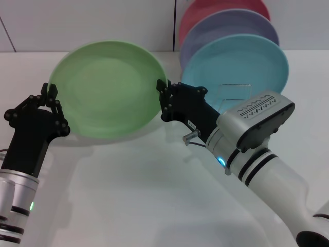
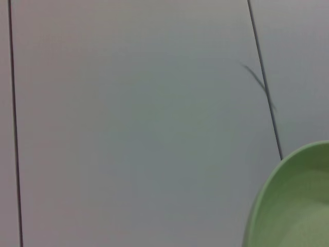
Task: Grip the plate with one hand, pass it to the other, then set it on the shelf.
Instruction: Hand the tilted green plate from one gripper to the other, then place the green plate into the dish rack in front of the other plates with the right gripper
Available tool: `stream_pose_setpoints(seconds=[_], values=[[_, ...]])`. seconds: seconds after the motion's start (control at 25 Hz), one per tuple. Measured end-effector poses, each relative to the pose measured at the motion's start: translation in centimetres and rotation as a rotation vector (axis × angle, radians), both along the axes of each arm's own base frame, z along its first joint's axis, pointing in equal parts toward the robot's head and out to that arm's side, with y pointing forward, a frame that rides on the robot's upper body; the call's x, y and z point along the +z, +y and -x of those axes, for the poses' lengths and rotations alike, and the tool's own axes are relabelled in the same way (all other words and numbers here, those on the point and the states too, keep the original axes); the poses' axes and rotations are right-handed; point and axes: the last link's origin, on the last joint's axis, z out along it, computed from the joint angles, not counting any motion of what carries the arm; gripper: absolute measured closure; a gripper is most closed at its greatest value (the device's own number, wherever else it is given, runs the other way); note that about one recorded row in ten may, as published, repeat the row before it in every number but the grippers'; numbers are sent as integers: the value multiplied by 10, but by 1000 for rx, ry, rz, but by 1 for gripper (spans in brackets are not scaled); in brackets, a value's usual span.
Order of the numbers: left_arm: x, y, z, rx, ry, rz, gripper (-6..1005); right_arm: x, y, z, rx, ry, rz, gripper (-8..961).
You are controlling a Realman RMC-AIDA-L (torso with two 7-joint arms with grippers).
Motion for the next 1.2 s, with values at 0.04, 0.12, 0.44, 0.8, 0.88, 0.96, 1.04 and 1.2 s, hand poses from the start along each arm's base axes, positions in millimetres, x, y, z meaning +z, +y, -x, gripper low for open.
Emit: stream_pose_setpoints(seconds=[0.04,0.12,0.44,0.8,0.88,0.96,1.04,1.2], values=[[0,0,0,0,0,0,936,0,0,0,-1,1,0,926],[0,0,0,-2,1,2,933,0,0,0,-2,2,-1,926],[-1,-7,-2,-26,-10,7,920,2,1,-2,-14,9,-10,927],[7,-19,-7,-82,-45,-40,658,2,1,-3,-20,9,-11,927],[12,-24,-8,-103,-84,-65,582,2,1,-3,-20,8,-11,927],[21,-31,-8,-136,-159,-92,506,3,1,-3,-19,9,-13,927],[29,-36,-6,-162,-232,-108,482,3,1,-3,-17,11,-16,927],[47,-41,5,-187,-346,-138,445,8,-3,-1,8,23,-56,927]])
